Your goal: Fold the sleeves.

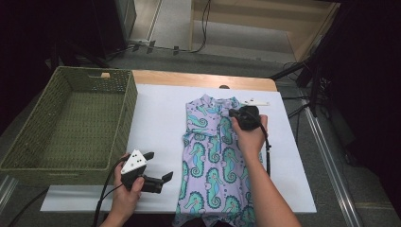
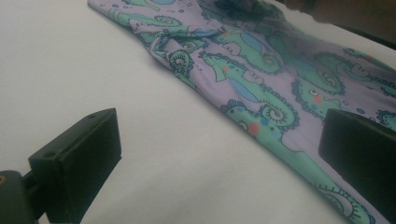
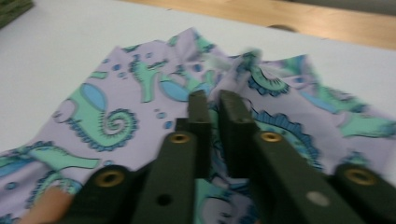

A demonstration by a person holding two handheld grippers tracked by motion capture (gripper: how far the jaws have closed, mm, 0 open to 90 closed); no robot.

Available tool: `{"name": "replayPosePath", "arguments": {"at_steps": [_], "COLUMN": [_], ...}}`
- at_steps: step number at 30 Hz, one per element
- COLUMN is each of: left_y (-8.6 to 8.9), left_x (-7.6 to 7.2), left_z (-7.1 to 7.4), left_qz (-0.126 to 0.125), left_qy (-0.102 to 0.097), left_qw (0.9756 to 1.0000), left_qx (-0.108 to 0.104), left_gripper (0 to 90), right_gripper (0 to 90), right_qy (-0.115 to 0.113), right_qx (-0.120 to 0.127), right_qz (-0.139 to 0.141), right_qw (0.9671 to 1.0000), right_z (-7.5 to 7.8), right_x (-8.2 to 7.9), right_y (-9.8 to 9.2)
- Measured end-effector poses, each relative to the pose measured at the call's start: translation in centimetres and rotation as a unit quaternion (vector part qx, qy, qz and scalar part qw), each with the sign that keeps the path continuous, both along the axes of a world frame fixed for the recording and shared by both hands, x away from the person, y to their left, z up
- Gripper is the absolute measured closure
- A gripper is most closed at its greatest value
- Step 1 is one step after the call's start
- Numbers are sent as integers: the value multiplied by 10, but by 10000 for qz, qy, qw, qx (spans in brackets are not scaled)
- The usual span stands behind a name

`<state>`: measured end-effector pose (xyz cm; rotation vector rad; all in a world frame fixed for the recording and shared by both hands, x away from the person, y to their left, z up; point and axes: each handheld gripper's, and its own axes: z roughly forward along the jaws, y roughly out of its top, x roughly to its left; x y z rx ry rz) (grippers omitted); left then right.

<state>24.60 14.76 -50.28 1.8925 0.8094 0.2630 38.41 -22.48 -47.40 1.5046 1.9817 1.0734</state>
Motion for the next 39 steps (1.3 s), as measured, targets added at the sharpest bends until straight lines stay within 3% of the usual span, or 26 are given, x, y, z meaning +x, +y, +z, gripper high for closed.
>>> {"name": "replayPosePath", "arguments": {"at_steps": [3, 5, 7, 9, 11, 13, 15, 17, 20, 22, 24, 25, 29, 32, 36, 39], "left_y": [1, 0, 0, 0, -1, -1, -1, -1, -1, -2, -1, -1, -1, -1, 0, -1], "left_x": [0, 0, 0, 0, 0, 0, 0, 0, 0, 0, 0, 0, 0, 0, 0, 0], "left_z": [0, 0, 0, 0, 0, 0, 0, 0, 0, 0, 0, 0, 0, 0, 0, 0], "left_qz": [-13, -19, -16, -14, -16, -24, -24, -26, -35, -26, -31, -31, -32, -30, -34, -31], "left_qy": [5, 2, 4, 5, 8, 8, 14, 17, 12, 7, 14, 20, 20, 16, 7, 4], "left_qw": [10000, 10000, 10000, 10000, 10000, 10000, 10000, 10000, 10000, 10000, 10000, 10000, 10000, 10000, 10000, 10000], "left_qx": [-8, 2, -7, -4, 6, 10, 6, 14, 47, 47, 43, 44, 41, 31, 32, 30], "left_gripper": [0, 0, 0, 0, 0, 0, 0, 0, 0, 0, 0, 0, 0, 0, 0, 0], "right_gripper": [537, 504, 512, 573, 624, 666, 652, 542, 518, 690, 816, 834, 826, 685, 496, 338], "right_qy": [132, 102, -26, -114, -7, 183, 348, 517, 692, 766, 773, 717, 490, 493, 235, 105], "right_qx": [443, 648, 815, 689, 561, 434, 315, 264, -192, -518, -515, -510, -108, -125, 322, 391], "right_qz": [554, 798, 779, 520, 313, 280, 361, 495, 617, 509, 477, 419, 406, 498, 556, 750], "right_qw": [9974, 9947, 9936, 9962, 9979, 9985, 9982, 9971, 9955, 9944, 9945, 9952, 9979, 9975, 9977, 9964], "right_z": [-4, -1, 4, 9, 8, 2, -6, -14, -24, -30, -32, -32, -29, -30, -27, -24], "right_x": [1, -3, -8, -12, -13, -15, -17, -19, -21, -21, -22, -23, -25, -26, -35, -44], "right_y": [11, 10, 4, -8, -18, -24, -24, -21, -10, -3, -1, 0, 2, 2, -9, -17]}}
